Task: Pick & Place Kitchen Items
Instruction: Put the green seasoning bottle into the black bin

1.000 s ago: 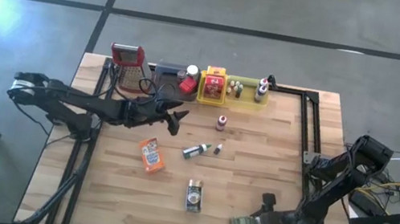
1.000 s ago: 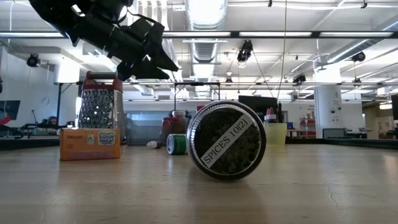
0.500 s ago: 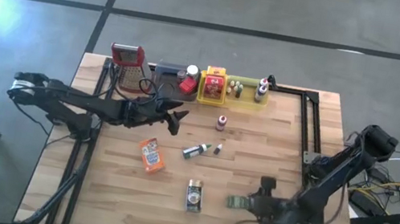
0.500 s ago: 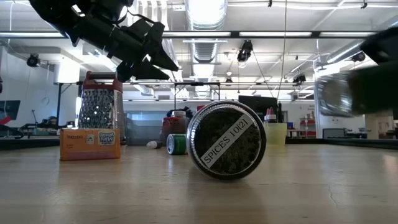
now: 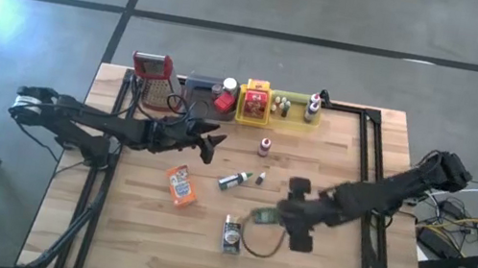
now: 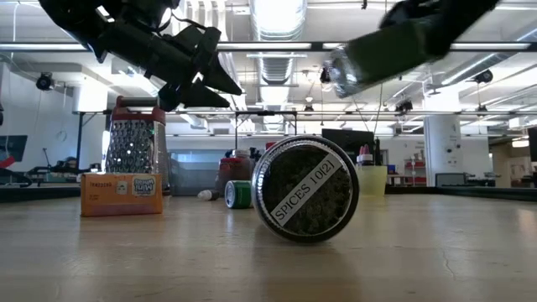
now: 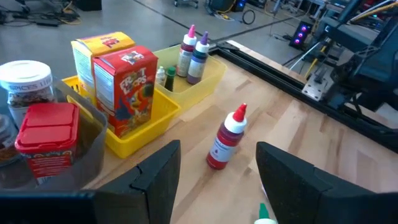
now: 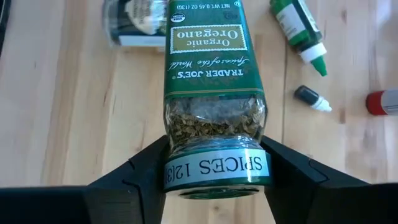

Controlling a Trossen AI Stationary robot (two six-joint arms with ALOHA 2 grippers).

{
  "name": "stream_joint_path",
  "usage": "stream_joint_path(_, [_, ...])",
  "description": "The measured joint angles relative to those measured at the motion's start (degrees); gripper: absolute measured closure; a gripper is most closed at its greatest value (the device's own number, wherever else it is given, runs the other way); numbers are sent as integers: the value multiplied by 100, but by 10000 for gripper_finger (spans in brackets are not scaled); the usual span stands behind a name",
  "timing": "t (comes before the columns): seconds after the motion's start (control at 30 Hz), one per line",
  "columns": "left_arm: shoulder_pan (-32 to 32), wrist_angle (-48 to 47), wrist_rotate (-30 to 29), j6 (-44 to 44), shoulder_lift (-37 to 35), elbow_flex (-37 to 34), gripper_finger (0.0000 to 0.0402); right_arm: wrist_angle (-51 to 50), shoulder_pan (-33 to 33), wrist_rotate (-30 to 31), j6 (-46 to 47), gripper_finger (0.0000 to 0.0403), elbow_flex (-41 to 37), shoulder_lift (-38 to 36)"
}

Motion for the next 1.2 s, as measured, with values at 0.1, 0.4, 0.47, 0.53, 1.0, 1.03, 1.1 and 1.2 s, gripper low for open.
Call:
stream_joint_path(0.1, [-1,-4,95,2,-59,7,186,-432,-493,-326,-209,205,469,224])
stream_joint_path(0.4, [2,-519,239,9,-296,11,186,-1667,-1404,-576,-619,194,1493,1194])
stream_joint_path(0.47, [2,-698,239,8,-333,11,186,-1982,-1473,-595,-704,198,1668,1491])
stream_joint_path(0.53, [2,-796,238,11,-351,11,186,-2326,-1498,-604,-771,205,1872,1777])
stream_joint_path(1.0, [9,-972,181,9,-449,4,186,-3896,-1491,-994,-988,204,3691,3520])
stream_joint_path(1.03, [9,-964,181,9,-469,4,186,-4012,-1492,-993,-1022,205,3817,3633])
stream_joint_path(1.1, [9,-975,181,9,-480,4,186,-4144,-1493,-993,-1074,205,4048,3828])
stream_joint_path(1.2, [9,-978,181,9,-480,4,186,-4139,-1492,-1065,-1207,205,4323,4042])
